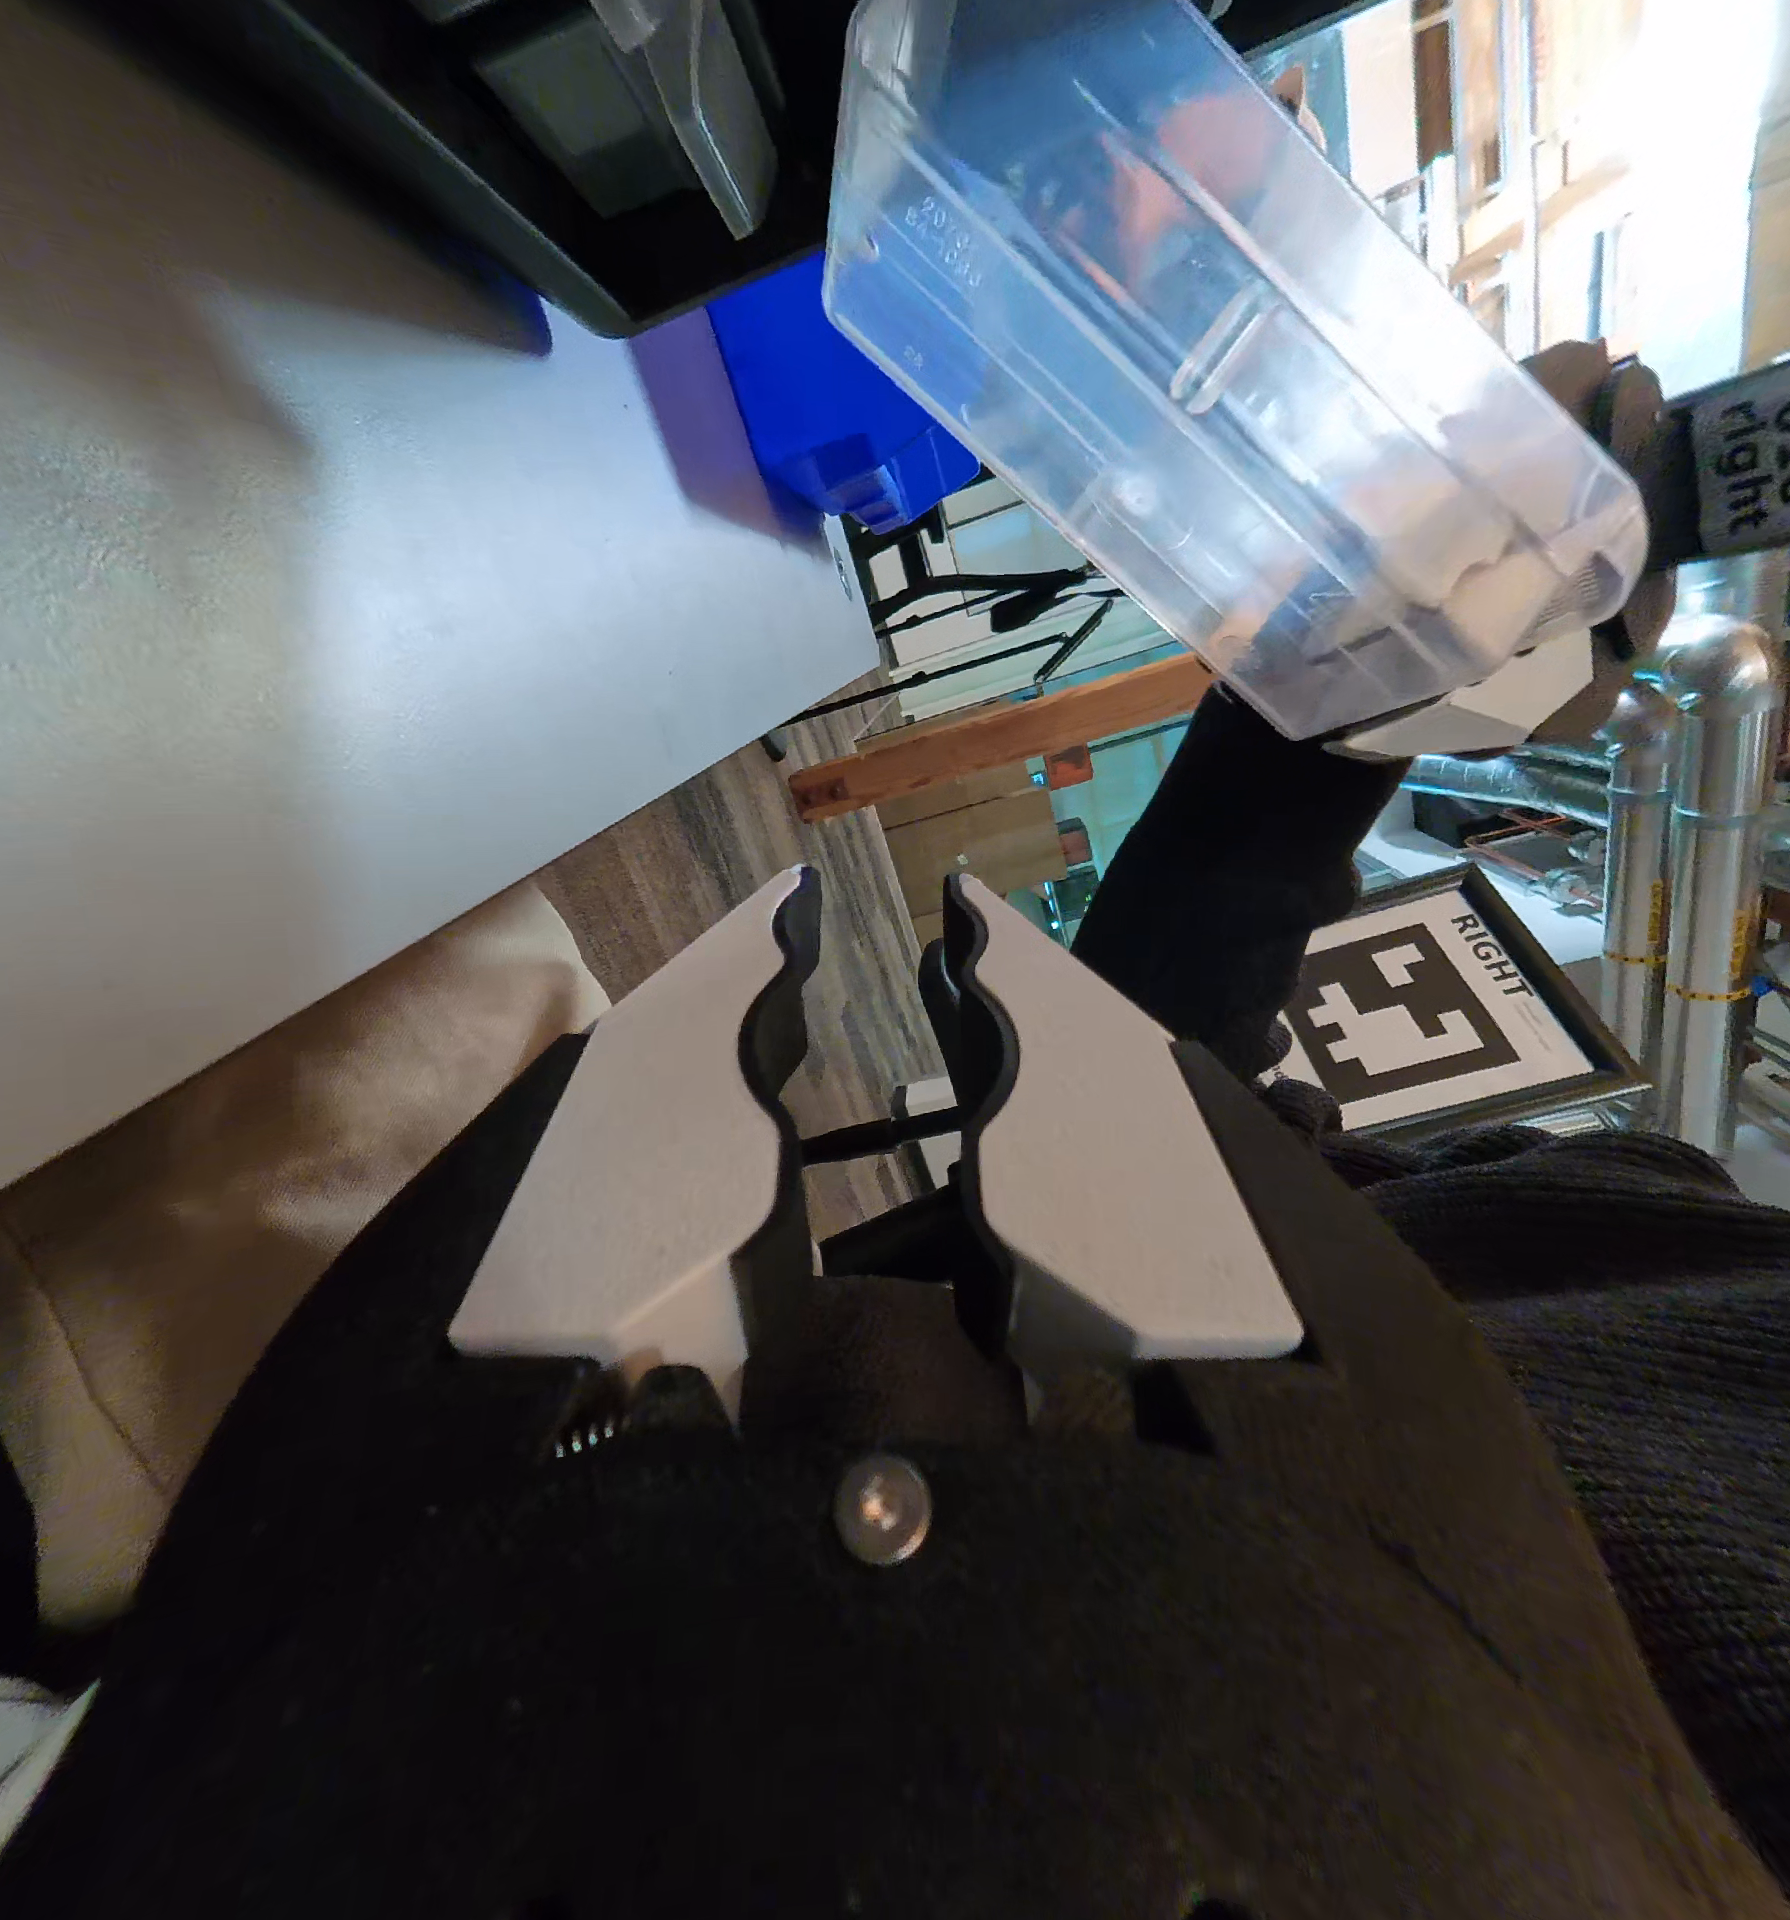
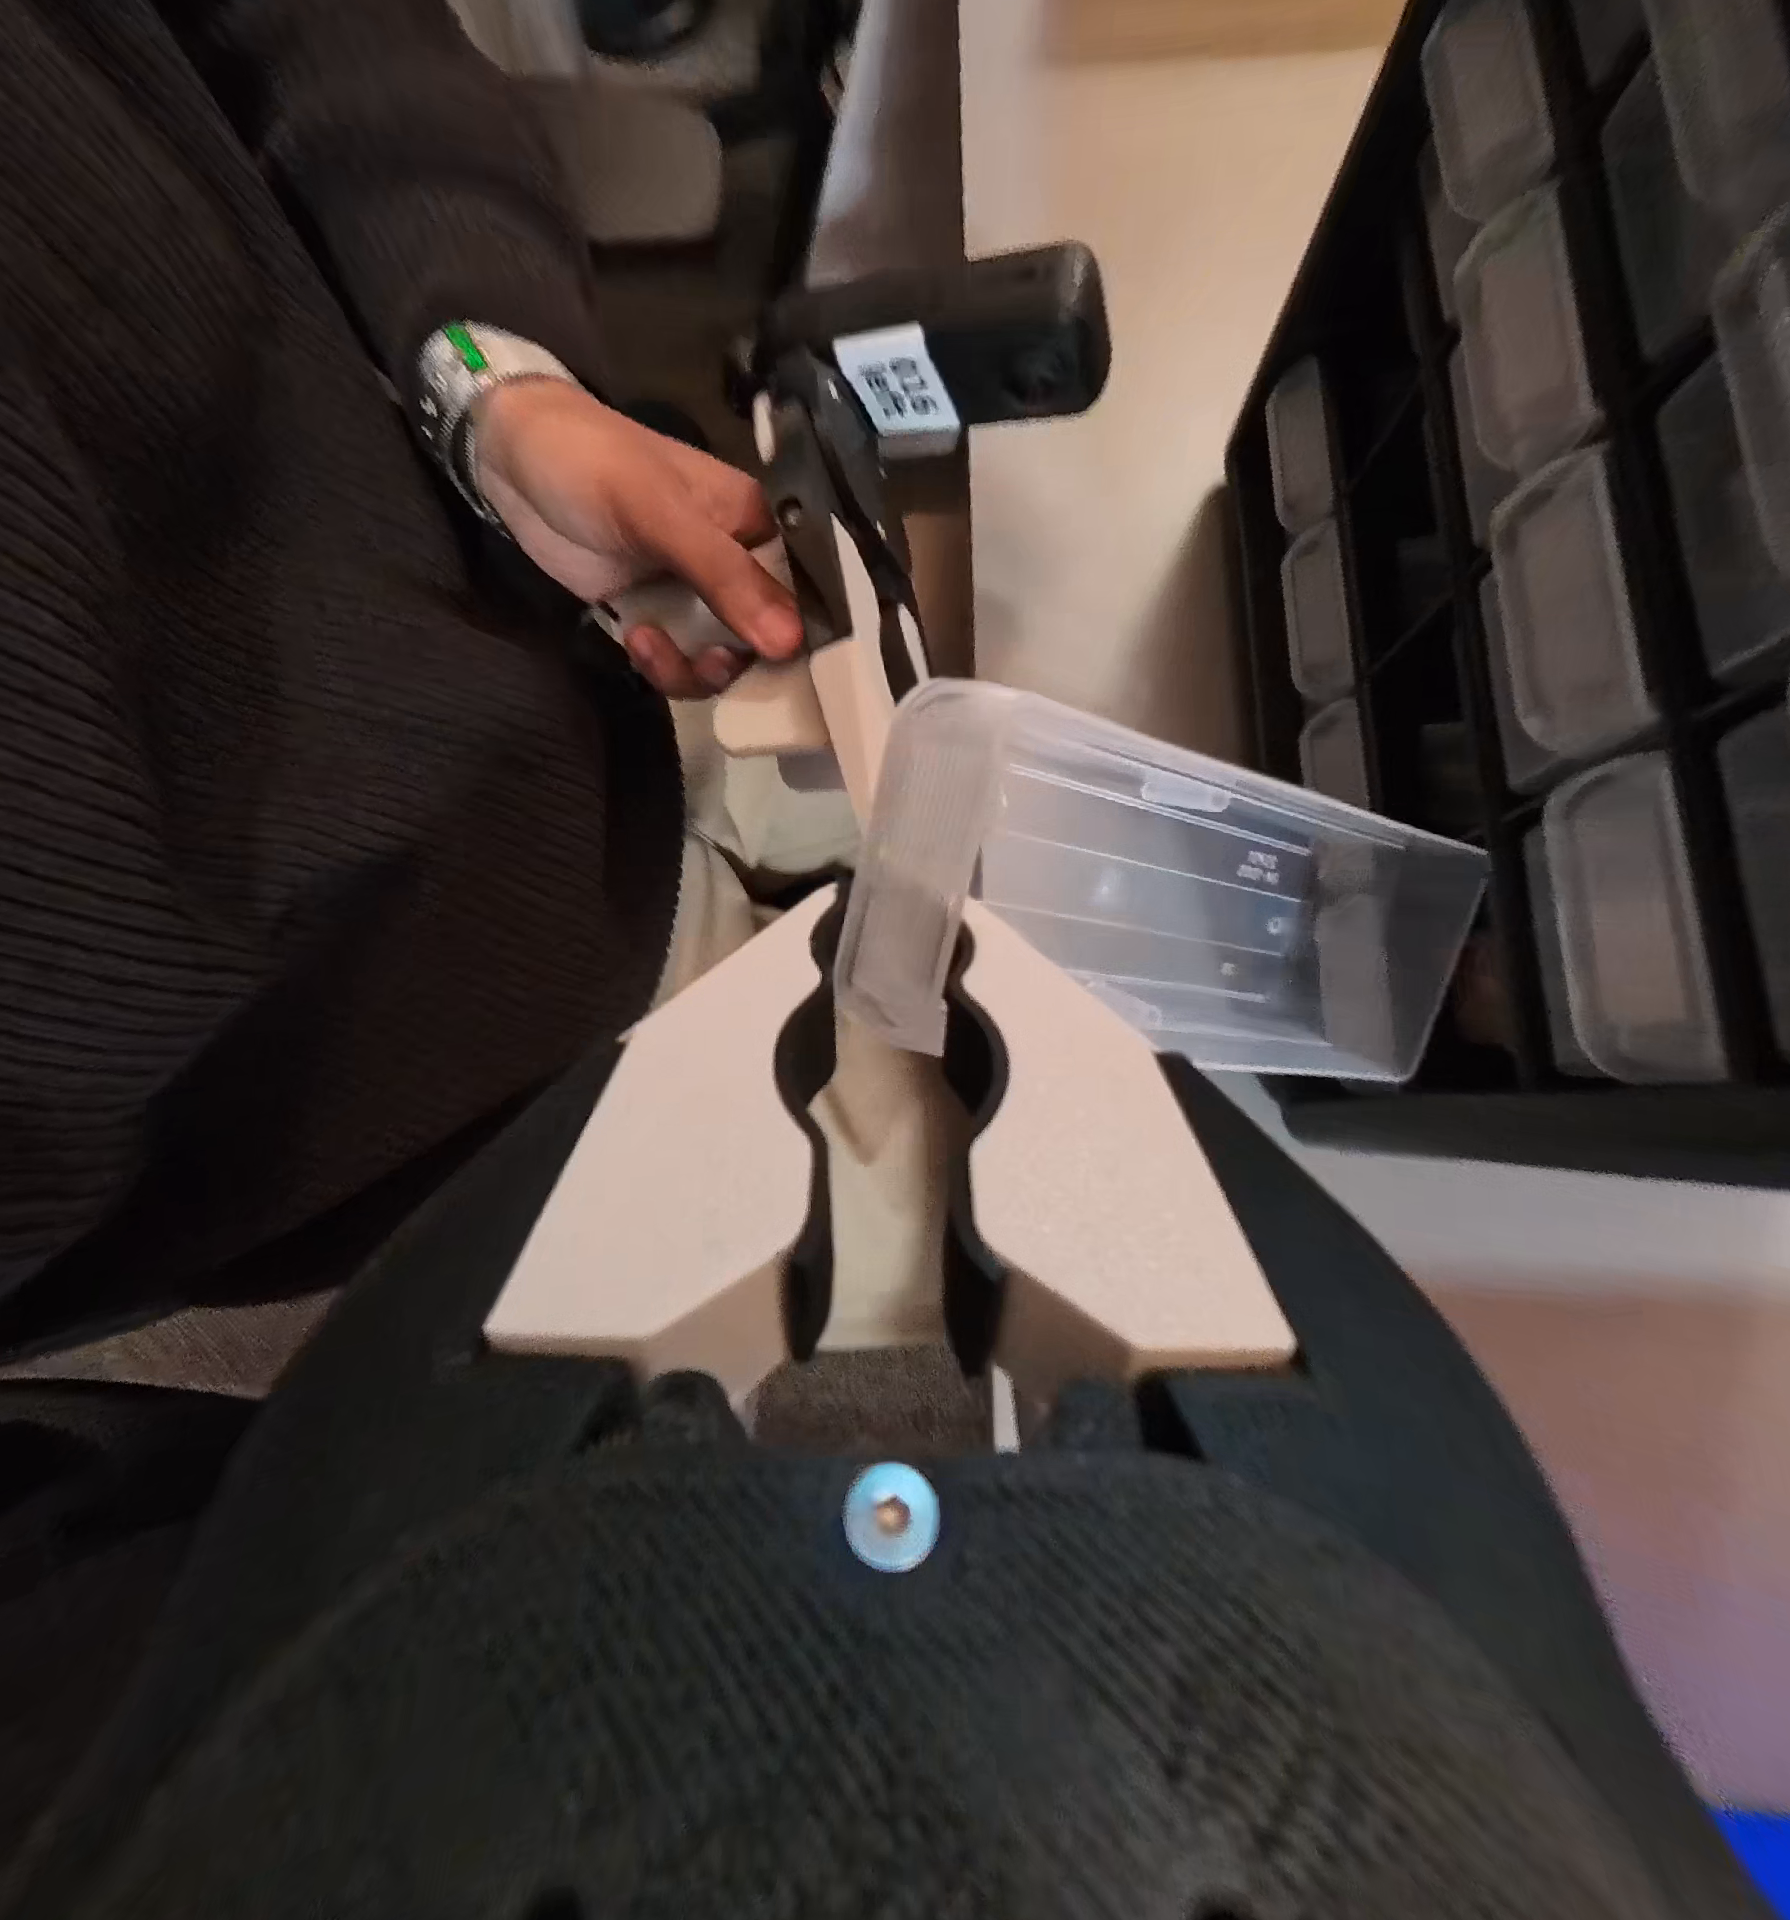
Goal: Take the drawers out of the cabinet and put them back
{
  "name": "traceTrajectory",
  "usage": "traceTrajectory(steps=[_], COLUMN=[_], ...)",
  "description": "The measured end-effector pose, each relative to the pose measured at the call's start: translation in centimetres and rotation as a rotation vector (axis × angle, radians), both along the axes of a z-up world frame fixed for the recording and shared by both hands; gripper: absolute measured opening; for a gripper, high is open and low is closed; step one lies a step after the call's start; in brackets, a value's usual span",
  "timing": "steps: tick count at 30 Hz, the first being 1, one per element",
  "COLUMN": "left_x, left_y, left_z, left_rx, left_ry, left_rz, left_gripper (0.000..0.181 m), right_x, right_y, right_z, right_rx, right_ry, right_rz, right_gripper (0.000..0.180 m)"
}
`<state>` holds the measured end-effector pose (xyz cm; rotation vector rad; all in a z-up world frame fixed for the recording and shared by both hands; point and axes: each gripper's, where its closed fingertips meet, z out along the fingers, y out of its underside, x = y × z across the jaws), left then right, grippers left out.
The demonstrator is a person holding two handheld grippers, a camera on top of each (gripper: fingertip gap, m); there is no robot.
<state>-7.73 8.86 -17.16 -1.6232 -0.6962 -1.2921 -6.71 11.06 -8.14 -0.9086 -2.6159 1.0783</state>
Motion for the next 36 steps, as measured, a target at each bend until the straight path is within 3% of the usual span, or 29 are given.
traceTrajectory(steps=[10,17,21,24,27,32,36], left_x=[0.1,0.0,-0.5,-0.7,-0.5,-0.6,-1.1], left_y=[0.0,-0.1,-0.1,-0.1,0.0,0.0,0.0], left_z=[0.2,0.3,0.4,0.5,0.5,1.3,2.0], left_rx=[0.007,0.011,0.022,0.027,0.030,0.081,0.115], left_ry=[-0.008,-0.029,-0.041,-0.034,-0.025,-0.002,0.066], left_rz=[-0.007,-0.013,0.014,0.020,0.020,0.044,0.065], left_gripper=[0.021,0.021,0.020,0.020,0.019,0.018,0.017], right_x=[0.8,4.6,6.8,7.1,6.5,6.0,5.3], right_y=[0.1,2.6,6.1,10.9,17.9,27.4,30.6], right_z=[2.6,8.1,11.8,13.2,12.4,8.0,3.1], right_rx=[-0.240,-0.333,-0.388,-0.364,-0.298,-0.329,-0.254], right_ry=[0.029,0.118,0.277,0.404,0.447,0.340,0.222], right_rz=[0.025,-0.010,-0.084,-0.267,-0.579,-1.053,-1.217], right_gripper=[0.012,0.012,0.012,0.012,0.012,0.012,0.012])
